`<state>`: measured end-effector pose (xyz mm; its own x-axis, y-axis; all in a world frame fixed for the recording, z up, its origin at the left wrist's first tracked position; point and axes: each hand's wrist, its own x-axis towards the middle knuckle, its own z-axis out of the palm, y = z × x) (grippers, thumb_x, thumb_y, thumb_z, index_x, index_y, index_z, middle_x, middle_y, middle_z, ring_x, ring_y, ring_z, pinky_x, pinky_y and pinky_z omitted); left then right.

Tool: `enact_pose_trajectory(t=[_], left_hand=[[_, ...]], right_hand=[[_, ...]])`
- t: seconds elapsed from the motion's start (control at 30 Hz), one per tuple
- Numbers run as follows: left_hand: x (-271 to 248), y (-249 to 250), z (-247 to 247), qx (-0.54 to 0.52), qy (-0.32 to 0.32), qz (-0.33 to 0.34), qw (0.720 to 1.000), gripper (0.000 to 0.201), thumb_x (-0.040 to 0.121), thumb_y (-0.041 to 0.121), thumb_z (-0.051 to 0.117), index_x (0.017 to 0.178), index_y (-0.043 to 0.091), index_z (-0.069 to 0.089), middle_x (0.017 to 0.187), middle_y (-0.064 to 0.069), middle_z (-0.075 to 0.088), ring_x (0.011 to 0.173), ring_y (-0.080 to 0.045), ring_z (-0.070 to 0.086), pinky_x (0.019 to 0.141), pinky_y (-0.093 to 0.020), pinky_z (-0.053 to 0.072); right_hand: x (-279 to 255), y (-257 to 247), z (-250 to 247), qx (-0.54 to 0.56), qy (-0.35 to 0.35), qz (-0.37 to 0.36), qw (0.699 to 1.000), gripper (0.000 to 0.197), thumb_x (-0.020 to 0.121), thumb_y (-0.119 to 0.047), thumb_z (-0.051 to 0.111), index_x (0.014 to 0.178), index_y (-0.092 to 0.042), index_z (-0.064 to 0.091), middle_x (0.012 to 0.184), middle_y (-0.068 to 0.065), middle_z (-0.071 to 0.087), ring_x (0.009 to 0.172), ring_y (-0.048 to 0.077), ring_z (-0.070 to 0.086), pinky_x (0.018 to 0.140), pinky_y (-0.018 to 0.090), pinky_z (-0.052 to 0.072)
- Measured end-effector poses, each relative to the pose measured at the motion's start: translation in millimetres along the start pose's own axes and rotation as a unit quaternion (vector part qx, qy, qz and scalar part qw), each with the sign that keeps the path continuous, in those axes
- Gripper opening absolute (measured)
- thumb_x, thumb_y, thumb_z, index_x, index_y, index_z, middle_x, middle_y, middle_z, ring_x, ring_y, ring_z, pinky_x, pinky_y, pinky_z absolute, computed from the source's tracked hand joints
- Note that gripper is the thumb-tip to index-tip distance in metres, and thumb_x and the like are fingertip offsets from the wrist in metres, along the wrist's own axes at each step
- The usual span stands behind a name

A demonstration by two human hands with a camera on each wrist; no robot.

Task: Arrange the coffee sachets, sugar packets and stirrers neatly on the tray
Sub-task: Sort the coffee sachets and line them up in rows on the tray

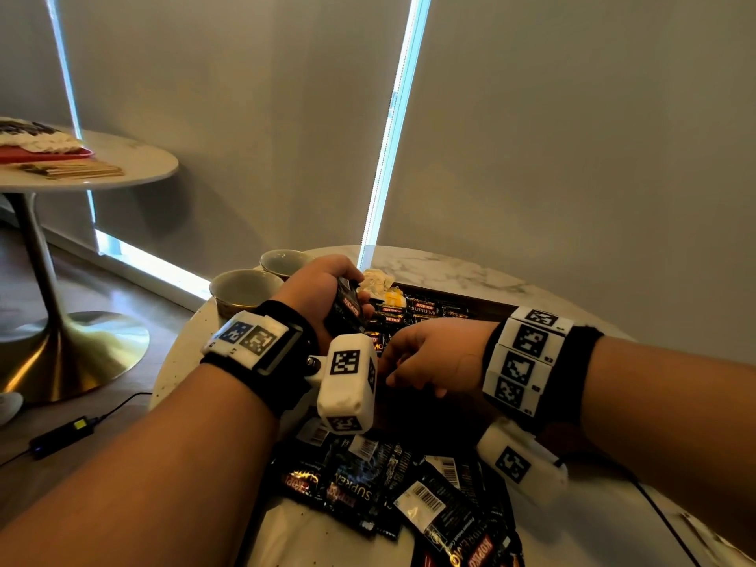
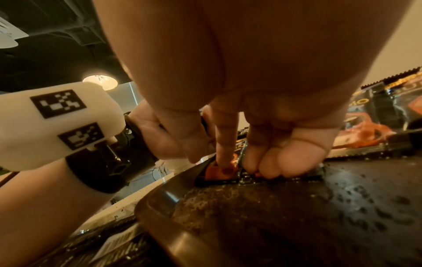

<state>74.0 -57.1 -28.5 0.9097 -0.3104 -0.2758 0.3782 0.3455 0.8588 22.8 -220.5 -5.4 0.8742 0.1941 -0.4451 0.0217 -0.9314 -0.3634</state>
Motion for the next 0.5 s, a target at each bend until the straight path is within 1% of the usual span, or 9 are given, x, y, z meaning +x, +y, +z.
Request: enact_pose_trajectory(t=[0.07,0.13,0.2,0.23,0.3,0.37,0.4,0.43,0.5], left_hand=[[0.1,0.5,-0.6,-0.002,0.005,0.004,1.0,0.026,0.09,0.017,0.054,0.112,0.004,0.055,0.083,-0.01,0.057,0.067,-0.021,0.058,0.058,-0.033,0.051],[-0.5,0.7,0.1,-0.003,0.004,0.008,1.0,0.025,0.09,0.018,0.054,0.112,0.005,0.055,0.083,-0.009,0.057,0.066,-0.02,0.058,0.056,-0.03,0.052],[-1.3,1.1,0.8,-0.016,-0.002,0.007,1.0,0.024,0.089,0.019,0.055,0.11,0.007,0.056,0.082,-0.008,0.056,0.065,-0.019,0.055,0.057,-0.029,0.051],[-1.4,1.5,1.1,-0.023,-0.008,0.006,1.0,0.023,0.089,0.02,0.055,0.108,0.008,0.056,0.081,-0.007,0.055,0.065,-0.018,0.054,0.059,-0.031,0.051],[-1.1,1.7,1.1,-0.037,-0.023,0.006,0.999,0.02,0.089,0.024,0.055,0.103,0.01,0.054,0.08,-0.006,0.053,0.064,-0.018,0.051,0.061,-0.032,0.049],[-1.6,1.1,0.7,-0.051,-0.035,0.009,0.998,0.024,0.088,0.031,0.053,0.102,0.011,0.052,0.078,-0.006,0.052,0.062,-0.018,0.05,0.059,-0.031,0.046],[-1.5,0.5,0.5,-0.056,-0.036,0.012,0.998,0.027,0.088,0.033,0.053,0.102,0.011,0.053,0.078,-0.007,0.052,0.062,-0.019,0.05,0.059,-0.031,0.045],[-2.0,-0.2,0.6,-0.064,-0.037,0.015,0.997,0.029,0.087,0.035,0.052,0.103,0.01,0.053,0.078,-0.008,0.053,0.062,-0.02,0.05,0.059,-0.031,0.044],[-3.5,-1.2,1.4,-0.087,-0.038,0.021,0.995,0.033,0.087,0.032,0.047,0.104,0.006,0.056,0.081,-0.013,0.056,0.065,-0.024,0.053,0.062,-0.033,0.047]], right_hand=[[0.4,0.7,-0.9,0.005,0.0,0.001,1.0,0.022,0.096,-0.024,0.061,0.118,-0.027,0.064,0.111,0.005,0.068,0.083,0.013,0.061,0.083,0.034,0.058],[0.4,2.3,-1.4,0.011,0.007,0.002,1.0,0.021,0.096,-0.02,0.06,0.115,-0.026,0.066,0.111,0.008,0.069,0.079,0.012,0.06,0.081,0.033,0.058],[0.1,4.5,-1.7,0.019,0.02,0.003,1.0,0.021,0.096,-0.016,0.058,0.112,-0.025,0.067,0.107,0.008,0.07,0.074,0.011,0.059,0.077,0.031,0.057],[-0.4,5.6,-2.2,0.024,0.025,0.003,0.999,0.021,0.095,-0.014,0.058,0.11,-0.025,0.068,0.105,0.007,0.071,0.072,0.011,0.059,0.075,0.03,0.056],[-1.4,7.2,-4.4,0.032,0.028,0.003,0.999,0.021,0.094,-0.012,0.057,0.106,-0.024,0.069,0.105,0.009,0.072,0.074,0.014,0.06,0.074,0.031,0.055],[-3.6,6.9,-6.9,0.034,0.035,0.0,0.999,0.021,0.093,-0.012,0.056,0.104,-0.024,0.069,0.105,0.01,0.073,0.078,0.019,0.064,0.077,0.035,0.056],[-4.5,7.1,-8.4,0.034,0.045,-0.003,0.998,0.02,0.092,-0.013,0.057,0.102,-0.025,0.069,0.102,0.009,0.074,0.08,0.021,0.067,0.077,0.035,0.057],[-5.5,7.7,-10.0,0.033,0.063,-0.008,0.997,0.018,0.092,-0.015,0.059,0.101,-0.027,0.07,0.099,0.005,0.074,0.08,0.02,0.068,0.074,0.033,0.057],[-8.9,7.7,-13.2,0.042,0.117,-0.023,0.992,0.015,0.091,-0.019,0.065,0.101,-0.029,0.07,0.09,-0.004,0.071,0.071,0.009,0.064,0.063,0.024,0.054]])
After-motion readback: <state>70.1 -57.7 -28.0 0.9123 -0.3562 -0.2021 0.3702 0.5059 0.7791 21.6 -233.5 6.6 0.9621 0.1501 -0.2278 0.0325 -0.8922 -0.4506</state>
